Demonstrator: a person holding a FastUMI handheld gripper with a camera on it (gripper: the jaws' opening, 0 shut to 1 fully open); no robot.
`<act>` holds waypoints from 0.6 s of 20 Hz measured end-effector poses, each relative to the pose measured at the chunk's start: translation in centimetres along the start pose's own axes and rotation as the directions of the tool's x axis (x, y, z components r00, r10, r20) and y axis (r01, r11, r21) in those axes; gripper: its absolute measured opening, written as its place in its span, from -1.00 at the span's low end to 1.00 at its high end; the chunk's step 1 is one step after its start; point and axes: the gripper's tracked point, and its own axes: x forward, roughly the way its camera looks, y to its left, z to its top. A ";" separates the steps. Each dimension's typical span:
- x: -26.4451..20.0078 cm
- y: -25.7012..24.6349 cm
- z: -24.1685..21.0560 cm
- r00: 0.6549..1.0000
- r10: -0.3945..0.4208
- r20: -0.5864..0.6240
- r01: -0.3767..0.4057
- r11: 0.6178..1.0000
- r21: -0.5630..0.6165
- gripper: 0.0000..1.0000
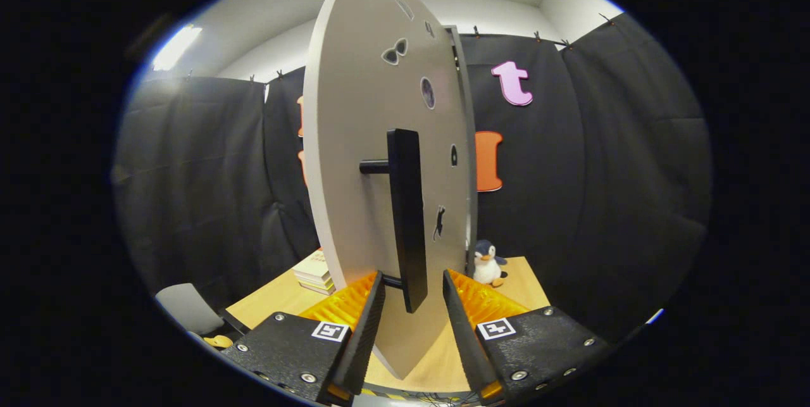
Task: Open the shoe cabinet door, grab the shoes and put them into the shoe cabinet, then close the shoe cabinet door.
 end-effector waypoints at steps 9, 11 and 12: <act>6.9 7.8 0.6 0.996 0.088 0.011 -0.087 0.994 -0.065 0.37; 8.9 9.6 0.9 0.996 0.084 0.015 -0.082 0.994 -0.077 0.47; 9.9 10.3 1.3 0.997 0.075 0.025 -0.072 0.993 -0.094 0.51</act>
